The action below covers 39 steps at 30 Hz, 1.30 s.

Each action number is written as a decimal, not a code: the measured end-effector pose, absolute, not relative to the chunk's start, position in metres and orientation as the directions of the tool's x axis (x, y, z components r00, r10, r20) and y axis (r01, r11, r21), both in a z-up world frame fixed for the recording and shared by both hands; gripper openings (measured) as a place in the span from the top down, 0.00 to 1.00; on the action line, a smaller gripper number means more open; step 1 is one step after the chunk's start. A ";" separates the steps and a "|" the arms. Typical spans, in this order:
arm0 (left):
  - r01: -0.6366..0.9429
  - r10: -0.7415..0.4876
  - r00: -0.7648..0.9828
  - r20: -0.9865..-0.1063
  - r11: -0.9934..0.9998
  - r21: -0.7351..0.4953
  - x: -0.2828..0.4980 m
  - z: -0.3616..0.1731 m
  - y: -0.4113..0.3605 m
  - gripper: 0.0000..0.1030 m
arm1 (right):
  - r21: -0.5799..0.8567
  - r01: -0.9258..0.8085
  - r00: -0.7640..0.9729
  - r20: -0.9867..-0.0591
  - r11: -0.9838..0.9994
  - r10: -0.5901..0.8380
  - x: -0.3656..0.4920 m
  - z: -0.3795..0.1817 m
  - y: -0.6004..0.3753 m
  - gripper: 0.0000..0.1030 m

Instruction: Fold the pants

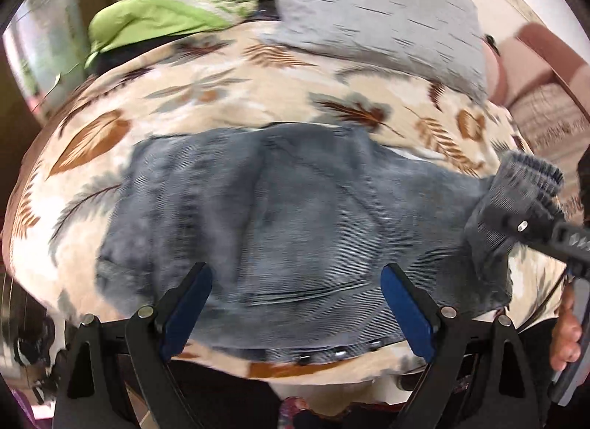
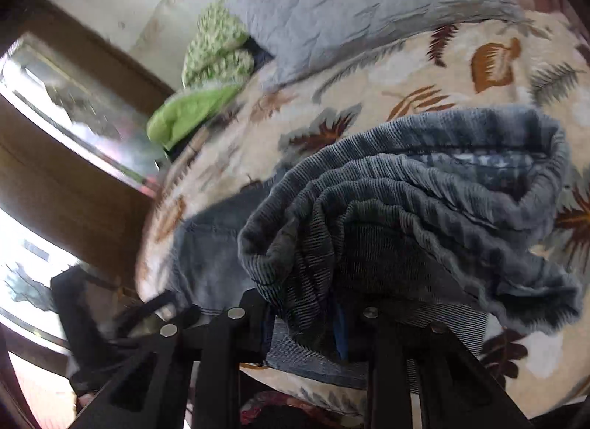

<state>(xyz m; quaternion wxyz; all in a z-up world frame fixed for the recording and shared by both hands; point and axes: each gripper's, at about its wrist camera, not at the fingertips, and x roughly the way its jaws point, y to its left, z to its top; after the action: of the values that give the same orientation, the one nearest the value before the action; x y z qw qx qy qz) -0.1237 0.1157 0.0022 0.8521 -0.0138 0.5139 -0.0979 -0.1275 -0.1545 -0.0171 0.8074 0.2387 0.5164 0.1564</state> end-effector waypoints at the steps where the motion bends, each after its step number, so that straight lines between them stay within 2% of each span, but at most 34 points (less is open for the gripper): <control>1: 0.134 -0.177 0.452 -0.874 0.982 -0.130 -0.124 0.000 0.124 0.09 | 0.538 -0.008 0.388 -0.775 0.843 0.499 -0.123 -0.022 -0.146 0.68; 4: 0.097 -0.174 0.439 -0.881 0.984 -0.147 -0.124 -0.007 0.139 0.09 | 0.524 -0.039 0.349 -0.791 0.851 0.503 -0.116 -0.028 -0.126 0.59; 5: 0.090 -0.177 0.433 -0.884 0.984 -0.153 -0.124 -0.009 0.142 0.09 | 0.512 -0.082 0.354 -0.787 0.855 0.506 -0.118 -0.024 -0.117 0.49; 9: 0.097 -0.192 0.426 -0.884 0.981 -0.167 -0.125 -0.011 0.143 0.09 | 0.384 -0.322 0.380 -0.785 0.865 0.490 -0.133 0.010 -0.085 0.47; 11: 0.115 -0.207 0.431 -0.879 0.978 -0.174 -0.125 -0.009 0.139 0.09 | 0.373 -0.355 0.426 -0.751 0.857 0.504 -0.141 0.025 -0.092 0.46; 14: 0.162 -0.235 0.439 -0.867 0.970 -0.181 -0.122 -0.005 0.123 0.09 | 0.404 -0.255 0.494 -0.726 0.878 0.478 -0.142 0.031 -0.126 0.43; 19: 0.286 -0.301 0.456 -0.838 0.941 -0.182 -0.110 -0.002 0.077 0.09 | 0.490 0.025 0.521 -0.750 0.871 0.407 -0.146 -0.004 -0.206 0.43; 24: 0.356 -0.404 0.385 -0.830 0.895 -0.270 -0.096 -0.012 0.039 0.09 | 0.544 0.114 0.519 -0.747 0.832 0.417 -0.157 -0.034 -0.246 0.43; 27: 0.379 -0.468 0.318 -0.824 0.860 -0.342 -0.092 -0.019 0.020 0.11 | 0.603 0.101 0.527 -0.707 0.792 0.471 -0.162 -0.050 -0.256 0.43; 28: 0.385 -0.476 0.276 -0.835 0.851 -0.358 -0.089 -0.027 0.013 0.13 | 0.622 0.087 0.525 -0.693 0.779 0.495 -0.162 -0.057 -0.254 0.43; 29: 0.378 -0.470 0.247 -0.847 0.852 -0.362 -0.087 -0.034 0.008 0.29 | 0.624 0.071 0.510 -0.693 0.778 0.510 -0.159 -0.067 -0.250 0.43; 30: 0.364 -0.453 0.209 -0.867 0.859 -0.361 -0.084 -0.045 0.004 0.53 | 0.605 0.064 0.490 -0.712 0.794 0.503 -0.159 -0.075 -0.247 0.43; 31: 0.356 -0.451 0.182 -0.874 0.859 -0.369 -0.082 -0.052 0.001 0.65 | 0.569 0.053 0.470 -0.739 0.821 0.482 -0.157 -0.084 -0.242 0.43; 32: 0.342 -0.467 0.157 -0.870 0.852 -0.396 -0.081 -0.058 0.000 0.72 | 0.552 0.024 0.488 -0.734 0.833 0.472 -0.158 -0.086 -0.239 0.44; 34: 0.320 -0.502 0.164 -0.849 0.841 -0.436 -0.081 -0.057 0.004 0.81 | 0.546 0.007 0.485 -0.735 0.838 0.474 -0.156 -0.081 -0.238 0.43; 39: 0.338 -0.494 0.180 -0.850 0.843 -0.419 -0.086 -0.049 -0.001 0.86 | 0.620 0.023 0.504 -0.685 0.785 0.526 -0.152 -0.083 -0.254 0.43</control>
<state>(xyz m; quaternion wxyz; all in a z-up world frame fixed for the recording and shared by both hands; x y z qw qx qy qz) -0.0859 -0.0008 -0.0488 0.7652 -0.0676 0.5797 -0.2719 -0.1523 -0.2537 -0.0827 0.8173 0.2899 0.4737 0.1540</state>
